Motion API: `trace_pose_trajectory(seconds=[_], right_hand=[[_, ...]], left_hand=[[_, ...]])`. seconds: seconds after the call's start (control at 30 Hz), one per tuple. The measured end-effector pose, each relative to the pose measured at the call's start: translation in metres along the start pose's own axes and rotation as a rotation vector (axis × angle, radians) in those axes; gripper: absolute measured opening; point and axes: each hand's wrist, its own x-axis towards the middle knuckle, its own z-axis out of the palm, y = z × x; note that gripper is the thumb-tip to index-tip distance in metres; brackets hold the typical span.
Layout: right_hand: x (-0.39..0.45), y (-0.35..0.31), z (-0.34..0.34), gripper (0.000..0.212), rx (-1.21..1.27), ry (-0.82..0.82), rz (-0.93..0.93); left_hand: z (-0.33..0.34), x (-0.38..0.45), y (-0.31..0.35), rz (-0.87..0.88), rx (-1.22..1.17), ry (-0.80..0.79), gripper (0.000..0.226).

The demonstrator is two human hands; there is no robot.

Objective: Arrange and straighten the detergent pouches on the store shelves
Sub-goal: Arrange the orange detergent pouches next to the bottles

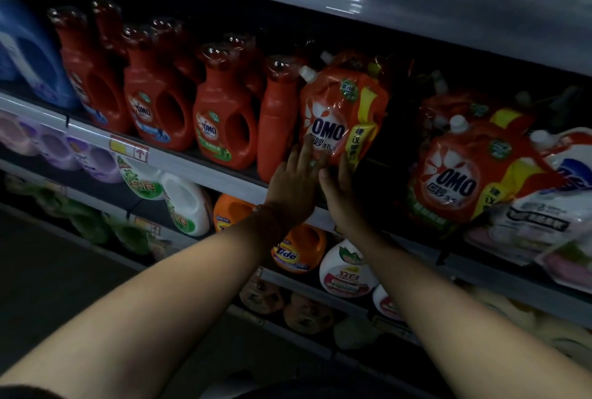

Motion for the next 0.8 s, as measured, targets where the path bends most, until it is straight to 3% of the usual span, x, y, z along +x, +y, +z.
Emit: trace_pose_trajectory(seconds=[0.27, 0.4, 0.5, 0.6, 0.8], right_hand=[[0.007, -0.010, -0.020, 0.097, -0.119, -0.061, 0.005], [-0.008, -0.009, -0.041, 0.080, -0.527, -0.164, -0.114], [-0.025, -0.012, -0.065, 0.083, -0.836, -0.217, -0.211], [-0.045, -0.020, -0.088, 0.080, -0.911, -0.290, -0.089], [-0.081, -0.008, -0.139, 0.083, -0.976, -0.279, 0.039]], left_hand=[[-0.011, -0.013, -0.001, 0.018, -0.090, -0.083, 0.076], [-0.022, -0.026, 0.003, 0.024, -0.106, -0.098, 0.076], [-0.031, -0.037, 0.010, 0.043, -0.083, -0.093, 0.074], [-0.034, -0.042, 0.026, 0.051, -0.061, -0.083, 0.071], [-0.031, -0.036, 0.087, 0.093, -0.098, -0.097, 0.073]])
